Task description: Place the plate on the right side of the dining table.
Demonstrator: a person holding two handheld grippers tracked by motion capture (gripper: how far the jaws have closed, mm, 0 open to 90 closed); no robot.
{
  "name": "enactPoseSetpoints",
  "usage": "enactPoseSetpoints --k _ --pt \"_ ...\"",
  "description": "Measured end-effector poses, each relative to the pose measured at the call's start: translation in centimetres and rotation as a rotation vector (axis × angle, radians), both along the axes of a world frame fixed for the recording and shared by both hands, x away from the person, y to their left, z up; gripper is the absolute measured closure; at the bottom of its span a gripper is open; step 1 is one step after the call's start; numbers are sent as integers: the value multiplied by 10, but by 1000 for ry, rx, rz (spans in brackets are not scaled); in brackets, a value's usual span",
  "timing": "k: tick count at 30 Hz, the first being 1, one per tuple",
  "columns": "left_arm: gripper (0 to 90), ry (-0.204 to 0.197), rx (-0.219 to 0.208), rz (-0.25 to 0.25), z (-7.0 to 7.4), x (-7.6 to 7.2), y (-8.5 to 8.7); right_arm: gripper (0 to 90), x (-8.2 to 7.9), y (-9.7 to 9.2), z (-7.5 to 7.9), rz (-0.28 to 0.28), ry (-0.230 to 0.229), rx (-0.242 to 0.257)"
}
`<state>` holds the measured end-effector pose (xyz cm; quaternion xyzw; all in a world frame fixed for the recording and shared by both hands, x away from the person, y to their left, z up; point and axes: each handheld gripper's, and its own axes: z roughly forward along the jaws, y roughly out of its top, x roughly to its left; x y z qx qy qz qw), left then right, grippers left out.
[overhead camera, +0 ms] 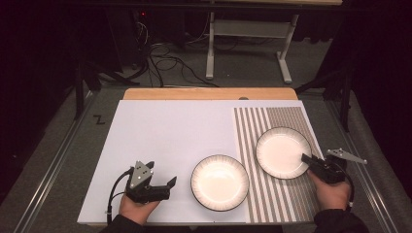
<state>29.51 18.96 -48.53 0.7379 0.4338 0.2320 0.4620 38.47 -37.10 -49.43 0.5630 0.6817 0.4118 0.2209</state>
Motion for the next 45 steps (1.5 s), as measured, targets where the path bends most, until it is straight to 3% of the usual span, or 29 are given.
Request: enactPoseSetpoints --k 6,8,18,23,25,26,34,42,45 --pt "81 -2 5 3 0 1 0 746 4 -2 -4 -31 32 -15" --pt "81 -1 8 1 0 1 0 733 6 -3 -7 -45 49 -49" --pt "82 8 6 -8 0 2 0 714 5 -2 -6 -54 40 -76" --pt "80 9 5 -8 0 2 0 576 -2 0 2 -38 -16 -83" --pt "78 8 7 -8 0 2 0 480 -8 6 9 -7 -58 -97" --pt "75 8 7 -8 0 2 0 480 -8 6 9 -7 -58 -97" --pt "30 9 4 -11 2 0 -3 181 -23 33 22 88 -149 -118" --pt "6 -7 -4 -43 7 -6 -6 9 -40 74 32 174 -164 -98" --pt "6 -15 -11 -53 9 -8 -7 5 -46 90 33 206 -173 -99"
